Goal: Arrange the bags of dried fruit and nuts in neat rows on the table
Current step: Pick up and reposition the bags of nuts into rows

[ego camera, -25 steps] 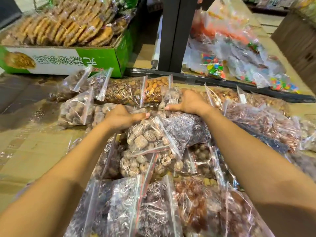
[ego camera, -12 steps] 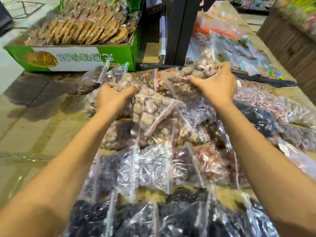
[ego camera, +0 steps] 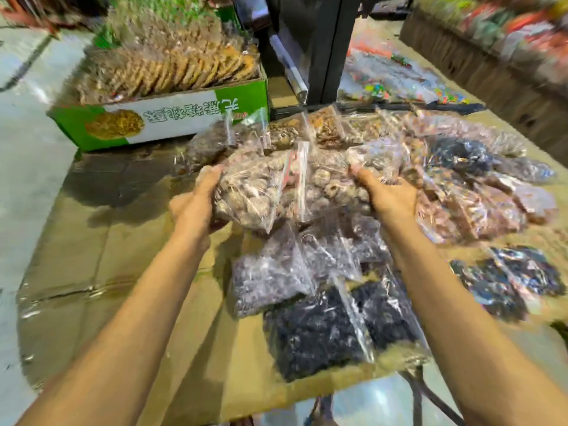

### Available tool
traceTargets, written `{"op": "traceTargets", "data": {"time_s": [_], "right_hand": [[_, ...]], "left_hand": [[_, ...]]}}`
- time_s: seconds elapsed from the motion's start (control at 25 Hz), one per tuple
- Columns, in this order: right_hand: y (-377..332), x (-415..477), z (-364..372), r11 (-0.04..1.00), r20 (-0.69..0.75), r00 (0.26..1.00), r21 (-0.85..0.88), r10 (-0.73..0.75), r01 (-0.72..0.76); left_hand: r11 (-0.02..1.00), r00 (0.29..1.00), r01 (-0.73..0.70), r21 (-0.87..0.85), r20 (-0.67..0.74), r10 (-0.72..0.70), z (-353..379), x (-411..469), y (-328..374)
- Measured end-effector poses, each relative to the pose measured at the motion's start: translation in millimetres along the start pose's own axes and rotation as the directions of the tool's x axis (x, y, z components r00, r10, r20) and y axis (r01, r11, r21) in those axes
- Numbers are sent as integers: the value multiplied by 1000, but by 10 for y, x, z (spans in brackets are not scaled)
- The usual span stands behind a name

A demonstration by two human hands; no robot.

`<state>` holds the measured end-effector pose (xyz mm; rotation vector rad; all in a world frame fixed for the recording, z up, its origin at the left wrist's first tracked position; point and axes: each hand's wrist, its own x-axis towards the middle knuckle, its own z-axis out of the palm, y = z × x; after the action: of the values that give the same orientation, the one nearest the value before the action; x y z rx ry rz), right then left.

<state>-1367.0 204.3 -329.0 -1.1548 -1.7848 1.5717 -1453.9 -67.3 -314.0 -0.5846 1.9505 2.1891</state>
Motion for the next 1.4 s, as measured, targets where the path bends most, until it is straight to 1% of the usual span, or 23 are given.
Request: {"op": "traceTargets", "data": {"time_s": [0.08, 0.2, 0.36, 0.56, 0.64, 0.72, 0.76, 0.8, 0.84, 0.88, 0.92, 0.96, 1.0, 1.04, 1.08, 1.12, 1.16, 1.2, 1.24, 1.28, 1.32, 1.36, 1.4], "right_hand": [[16, -285, -78, 998, -2, 999, 41, 53, -53], [-97, -689, -229, 993, -10, 997, 86, 76, -75], [-66, -1013, -400, 978, -10, 992, 173, 123, -119], [3, -1335, -445, 979, -76, 984, 141, 159, -147], [17, -1413, -354, 979, -117, 978, 128, 173, -158], [4, -1463, -183, 983, -174, 971, 108, 164, -147], [-33, -1494, -76, 987, -205, 967, 94, 150, -133], [-61, -1520, 56, 989, -247, 960, 88, 133, -115], [-89, -1544, 209, 992, -286, 952, 93, 113, -90], [-100, -1579, 364, 992, -314, 944, 99, 103, -75], [-107, -1632, 512, 991, -348, 932, 109, 105, -71], [-110, -1692, 633, 990, -379, 919, 124, 107, -64], [-94, -1758, 727, 990, -415, 903, 133, 107, -56], [-69, -1827, 789, 990, -446, 889, 128, 105, -52], [-58, -1912, 853, 989, -479, 870, 138, 118, -58], [-19, -1987, 932, 982, -514, 844, 178, 153, -69], [22, -2060, 1017, 958, -523, 822, 274, 224, -87], [71, -2127, 1115, 901, -476, 819, 420, 320, -108], [93, -2193, 1231, 816, -373, 839, 561, 397, -137], [114, -2244, 1338, 728, -234, 872, 661, 429, -181], [123, -2296, 1450, 659, -104, 900, 716, 424, -228], [116, -2363, 1564, 619, -20, 918, 744, 395, -250], [119, -2429, 1676, 601, 27, 933, 758, 360, -254]], "left_hand": [[999, 1000, 10, -47, -26, -12, -156, -112, -26], [990, 994, 53, -131, -85, -65, -364, -198, -172], [982, 986, 99, -160, -121, -119, -480, -194, -360], [963, 972, 213, -165, -62, -226, -332, 267, -555], [959, 967, 245, -140, -40, -253, -211, 510, -616], [953, 958, 287, -94, 43, -285, -80, 778, -721], [945, 940, 326, 20, 98, -327, -26, 828, -739], [932, 921, 299, 205, 194, -339, 37, 973, -811], [886, 884, 163, 435, 334, -326, 32, 1028, -830], [781, 841, -32, 624, 439, -317, 20, 1132, -889], [628, 835, -204, 751, 468, -288, -39, 1181, -921], [420, 842, -356, 835, 482, -244, -85, 1272, -963], [295, 842, -434, 851, 500, -203, -175, 1231, -855], [226, 831, -494, 840, 532, -161, -229, 1239, -803], [249, 808, -534, 808, 574, -132, -301, 1203, -694], [300, 769, -580, 757, 631, -103, -355, 1183, -606], [414, 712, -622, 664, 700, -51, -454, 1070, -493], [544, 627, -659, 519, 779, 16, -548, 979, -439], [679, 527, -634, 371, 849, 28, -670, 809, -328], [799, 438, -537, 272, 899, -12, -748, 680, -245], [885, 374, -397, 242, 924, -84, -798, 561, -171], [933, 325, -278, 227, 937, -131, -818, 498, -143], [961, 315, -174, 214, 937, -152, -805, 443, -105]]}}
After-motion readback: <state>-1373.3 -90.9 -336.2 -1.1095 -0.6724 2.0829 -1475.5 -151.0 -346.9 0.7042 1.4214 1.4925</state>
